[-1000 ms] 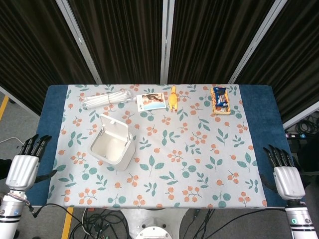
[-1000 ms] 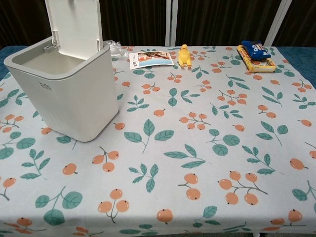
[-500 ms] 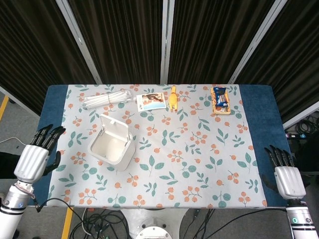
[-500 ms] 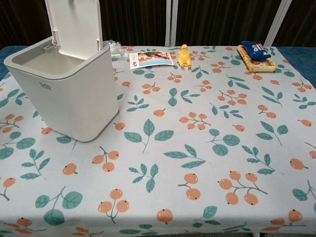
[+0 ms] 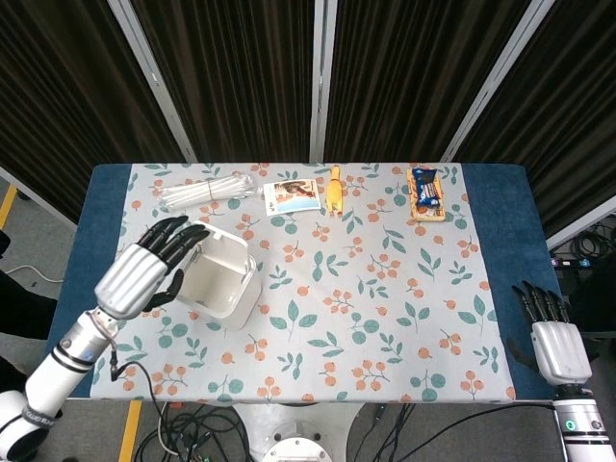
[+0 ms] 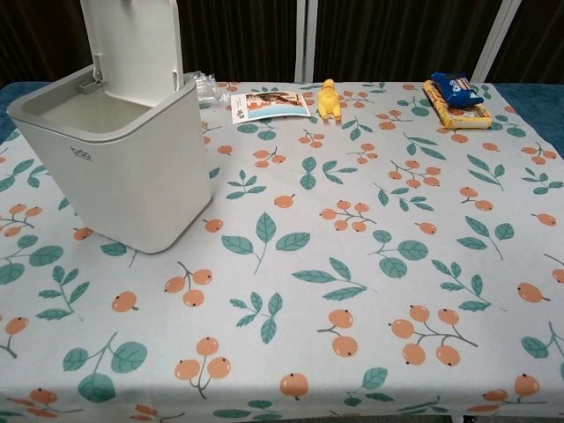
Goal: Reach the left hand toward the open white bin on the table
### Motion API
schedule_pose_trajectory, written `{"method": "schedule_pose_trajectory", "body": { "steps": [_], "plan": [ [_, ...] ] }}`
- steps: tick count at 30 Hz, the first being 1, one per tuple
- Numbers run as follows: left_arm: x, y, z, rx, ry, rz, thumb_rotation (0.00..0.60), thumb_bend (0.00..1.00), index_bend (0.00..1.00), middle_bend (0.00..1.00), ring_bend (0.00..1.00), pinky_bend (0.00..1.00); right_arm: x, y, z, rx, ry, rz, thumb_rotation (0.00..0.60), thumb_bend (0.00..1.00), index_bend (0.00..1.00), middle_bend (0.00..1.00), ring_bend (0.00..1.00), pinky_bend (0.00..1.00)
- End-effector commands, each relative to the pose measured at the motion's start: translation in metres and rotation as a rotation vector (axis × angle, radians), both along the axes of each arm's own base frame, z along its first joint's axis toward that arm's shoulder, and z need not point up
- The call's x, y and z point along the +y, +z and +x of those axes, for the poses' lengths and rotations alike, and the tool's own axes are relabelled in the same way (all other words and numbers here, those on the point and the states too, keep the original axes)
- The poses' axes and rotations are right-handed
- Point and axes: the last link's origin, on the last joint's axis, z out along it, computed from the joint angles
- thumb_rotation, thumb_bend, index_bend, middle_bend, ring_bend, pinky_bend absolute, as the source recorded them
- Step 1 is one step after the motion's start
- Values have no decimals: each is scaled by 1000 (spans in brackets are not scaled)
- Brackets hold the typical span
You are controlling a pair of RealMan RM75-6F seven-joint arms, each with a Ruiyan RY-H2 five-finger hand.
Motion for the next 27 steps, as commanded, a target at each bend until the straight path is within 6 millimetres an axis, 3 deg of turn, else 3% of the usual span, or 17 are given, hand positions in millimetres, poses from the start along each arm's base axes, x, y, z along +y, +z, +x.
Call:
{"method": "schedule_pose_trajectory", "body": {
  "steps": [1, 14, 27],
  "plan": [
    [13, -3, 13, 17, -13, -19, 600, 686, 84, 107, 0, 112, 1, -1, -2, -1, -9, 6, 600, 259, 0, 0, 0, 0],
    [29, -13, 25, 129, 11, -79, 600, 697, 84, 188, 0, 112, 1, 1, -8, -7, -21, -4, 600, 259, 0, 0, 0, 0],
    [8, -1, 17, 167, 24, -58, 600, 707, 97, 296, 0, 111, 0, -1, -7, -7, -20, 0, 600, 259, 0, 0, 0, 0]
  ]
}}
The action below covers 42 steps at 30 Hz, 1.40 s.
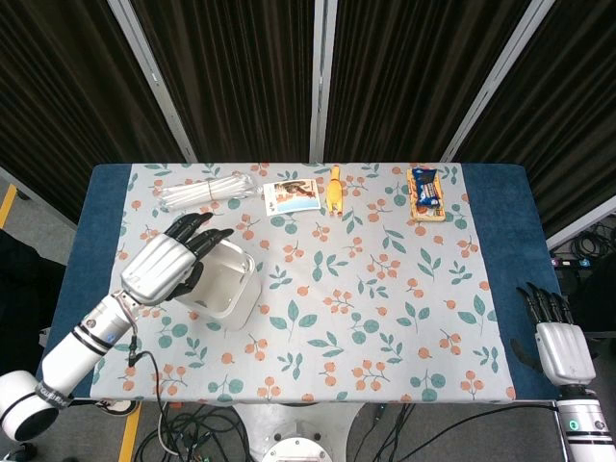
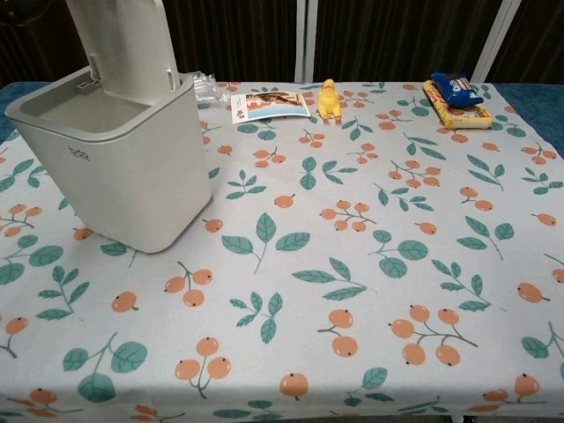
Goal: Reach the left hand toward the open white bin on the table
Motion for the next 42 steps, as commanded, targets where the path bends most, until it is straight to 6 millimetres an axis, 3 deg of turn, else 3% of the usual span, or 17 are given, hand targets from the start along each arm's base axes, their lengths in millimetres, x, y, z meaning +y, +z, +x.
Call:
{"method": "schedule_pose_trajectory", "body": {
  "steps": [1, 8, 16, 42],
  "plan": [
    [-8, 4, -4, 13, 6, 1, 600, 707, 97, 303, 0, 111, 0, -1, 0, 1, 1, 2, 600, 259, 0, 0, 0, 0],
    [-26, 7, -18, 13, 42, -12, 600, 709, 97, 336, 0, 112, -1, -5, 2, 3, 2, 14, 600, 259, 0, 0, 0, 0],
    [-32, 4, -31, 6, 88, -39, 600, 726, 96, 377, 0, 111, -1, -6, 3, 8, 5, 21, 600, 259, 0, 0, 0, 0],
    [-45, -33, -62, -27, 149, -119, 600, 728, 94, 364, 11, 110, -1, -11, 3, 12, 1, 39, 600, 259, 0, 0, 0, 0]
  ]
}}
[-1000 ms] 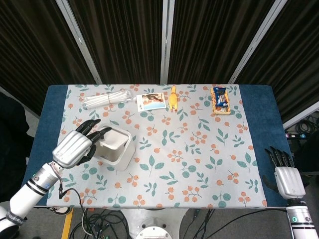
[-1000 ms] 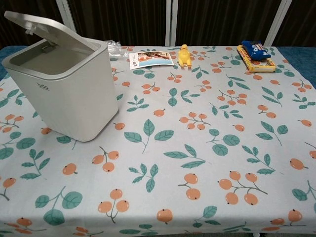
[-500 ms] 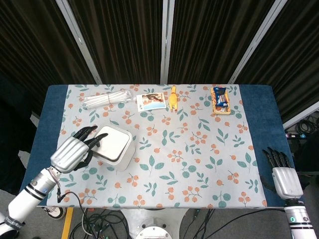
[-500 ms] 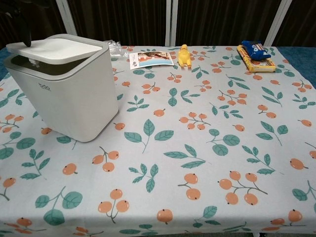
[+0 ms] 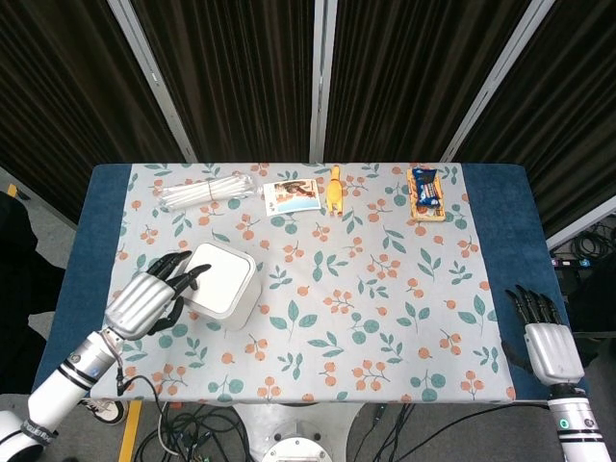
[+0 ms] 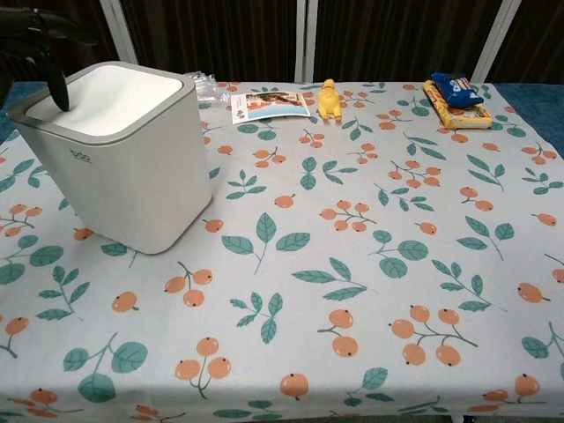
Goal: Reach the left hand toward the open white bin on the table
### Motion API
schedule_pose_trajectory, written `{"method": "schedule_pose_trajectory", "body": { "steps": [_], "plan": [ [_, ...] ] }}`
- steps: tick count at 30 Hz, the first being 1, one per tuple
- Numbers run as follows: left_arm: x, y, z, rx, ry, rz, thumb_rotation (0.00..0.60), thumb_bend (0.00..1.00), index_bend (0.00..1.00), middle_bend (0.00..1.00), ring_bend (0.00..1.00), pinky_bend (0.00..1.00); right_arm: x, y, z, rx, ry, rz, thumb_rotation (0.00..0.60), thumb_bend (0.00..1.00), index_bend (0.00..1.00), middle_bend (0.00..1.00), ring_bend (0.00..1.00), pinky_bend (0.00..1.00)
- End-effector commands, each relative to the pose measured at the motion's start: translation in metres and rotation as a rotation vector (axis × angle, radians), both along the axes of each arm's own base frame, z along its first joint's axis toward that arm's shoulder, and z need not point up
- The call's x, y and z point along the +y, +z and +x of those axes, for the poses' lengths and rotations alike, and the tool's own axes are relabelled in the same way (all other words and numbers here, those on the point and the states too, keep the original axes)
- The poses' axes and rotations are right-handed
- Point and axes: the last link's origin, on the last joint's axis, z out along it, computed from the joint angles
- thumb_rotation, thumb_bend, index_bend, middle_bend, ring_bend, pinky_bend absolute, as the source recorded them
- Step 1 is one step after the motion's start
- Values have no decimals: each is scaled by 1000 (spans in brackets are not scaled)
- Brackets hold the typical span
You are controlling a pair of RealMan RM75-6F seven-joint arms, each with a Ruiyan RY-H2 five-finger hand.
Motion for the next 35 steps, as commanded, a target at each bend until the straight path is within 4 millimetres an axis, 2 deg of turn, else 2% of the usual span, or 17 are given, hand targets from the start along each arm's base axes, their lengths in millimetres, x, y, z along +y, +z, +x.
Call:
{"method": "schedule_pose_trajectory", "body": {
  "steps": [1, 5, 13, 17, 19, 22, 24, 26, 28, 30, 35],
  "plan": [
    [-1, -4, -3, 10, 8, -11, 600, 728, 93, 364, 11, 110, 0, -1, 0, 0, 0, 2, 600, 259, 0, 0, 0, 0],
    [0, -1, -1, 2, 2, 9, 600, 728, 90, 363, 12, 110, 0, 0, 0, -2, 1, -2, 600, 259, 0, 0, 0, 0],
    [1, 32, 3, -74, -22, 163, 600, 713, 90, 272, 11, 111, -1, 1, 1, -5, 5, -5, 600, 259, 0, 0, 0, 0],
    [-5, 45, -11, -91, 10, 250, 600, 684, 90, 254, 27, 113, -1, 1, 1, -7, 7, -7, 600, 259, 0, 0, 0, 0],
    [-12, 49, -24, -85, 49, 295, 600, 655, 90, 248, 35, 114, -1, 3, 1, -7, 8, -11, 600, 259, 0, 0, 0, 0],
    [-25, 50, -50, -35, 111, 349, 600, 555, 90, 231, 35, 113, -1, 4, 1, -7, 7, -17, 600, 259, 0, 0, 0, 0],
    [-35, 49, -68, 12, 155, 387, 600, 388, 90, 192, 35, 113, -1, 6, 2, -6, 8, -22, 600, 259, 0, 0, 0, 0],
    [-44, 48, -84, 35, 205, 425, 600, 173, 90, 134, 26, 114, -1, 6, 2, -6, 9, -24, 600, 259, 0, 0, 0, 0],
    [-51, 46, -97, 51, 246, 451, 600, 28, 89, 78, 5, 113, -1, 6, 3, -7, 10, -24, 600, 259, 0, 0, 0, 0],
    [-58, 43, -108, 87, 271, 449, 600, 0, 84, 52, 0, 103, -1, 6, 5, -8, 13, -25, 600, 259, 0, 0, 0, 0],
    [-64, 39, -121, 148, 274, 463, 590, 0, 70, 26, 0, 69, -2, 5, 7, -9, 17, -24, 600, 259, 0, 0, 0, 0]
  ]
}}
